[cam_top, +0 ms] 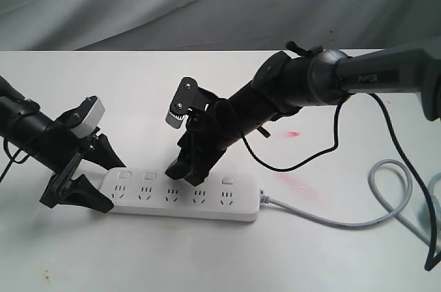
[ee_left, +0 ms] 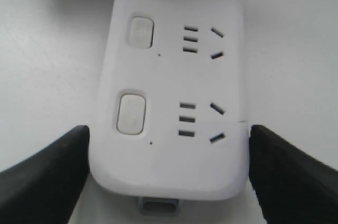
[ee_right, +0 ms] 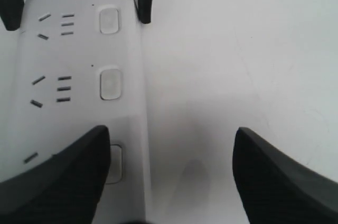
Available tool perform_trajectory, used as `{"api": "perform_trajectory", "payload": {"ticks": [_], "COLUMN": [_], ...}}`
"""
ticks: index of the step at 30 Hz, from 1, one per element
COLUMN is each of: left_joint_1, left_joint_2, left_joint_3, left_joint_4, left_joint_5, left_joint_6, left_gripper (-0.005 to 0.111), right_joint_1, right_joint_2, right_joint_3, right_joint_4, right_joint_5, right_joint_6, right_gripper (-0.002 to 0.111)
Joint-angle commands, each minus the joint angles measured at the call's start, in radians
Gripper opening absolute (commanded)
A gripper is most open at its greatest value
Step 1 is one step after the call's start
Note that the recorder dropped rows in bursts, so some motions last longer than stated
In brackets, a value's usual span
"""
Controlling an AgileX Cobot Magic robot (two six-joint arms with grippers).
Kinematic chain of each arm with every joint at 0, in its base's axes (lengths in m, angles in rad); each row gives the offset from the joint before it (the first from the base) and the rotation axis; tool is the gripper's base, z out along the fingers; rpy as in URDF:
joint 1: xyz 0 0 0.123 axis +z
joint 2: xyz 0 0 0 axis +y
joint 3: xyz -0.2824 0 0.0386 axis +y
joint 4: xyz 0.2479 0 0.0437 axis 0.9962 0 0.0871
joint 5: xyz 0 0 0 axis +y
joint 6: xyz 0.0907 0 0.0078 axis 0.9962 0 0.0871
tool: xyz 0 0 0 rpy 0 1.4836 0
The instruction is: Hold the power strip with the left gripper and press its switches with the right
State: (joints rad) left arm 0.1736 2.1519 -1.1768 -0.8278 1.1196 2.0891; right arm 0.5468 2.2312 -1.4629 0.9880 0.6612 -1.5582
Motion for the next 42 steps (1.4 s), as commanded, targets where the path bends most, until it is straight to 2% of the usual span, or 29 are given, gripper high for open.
{"api": "perform_trajectory", "payload": {"ticks": [1, 13, 20, 28, 36, 42], "left_joint_1": [-0.003, -0.003, -0.003, -0.003, -0.003, -0.003], "left_joint_2": [-0.001, -0.001, -0.001, -0.001, -0.001, -0.001], "left_joint_3": [-0.002, -0.002, -0.002, -0.002, -0.002, -0.002], "left_joint_4": [0.016, 0.016, 0.016, 0.016, 0.016, 0.016], "left_joint_5": [-0.021, -0.021, -0.021, -0.021, -0.021, -0.021], "left_joint_6": [0.004, 0.004, 0.004, 0.004, 0.004, 0.004], "left_gripper": [0.041, 0.041, 0.041, 0.041, 0.041, 0.041], "right_joint_1": [0.001, 0.001, -0.003, -0.086, -0.099, -0.094], "right_joint_2": [0.033, 0.048, -0.078, -0.162, -0.158, -0.141], "right_joint_3": [0.003, 0.015, 0.006, 0.019, 0.152, 0.157], "right_joint_4": [-0.074, -0.125, -0.067, -0.080, 0.072, 0.080], "right_joint_5": [-0.011, -0.045, -0.006, 0.075, -0.005, -0.005], "right_joint_6": [0.008, 0.043, 0.020, 0.020, -0.159, -0.166], "right_gripper": [0.062, 0.062, 0.062, 0.062, 0.062, 0.062]}}
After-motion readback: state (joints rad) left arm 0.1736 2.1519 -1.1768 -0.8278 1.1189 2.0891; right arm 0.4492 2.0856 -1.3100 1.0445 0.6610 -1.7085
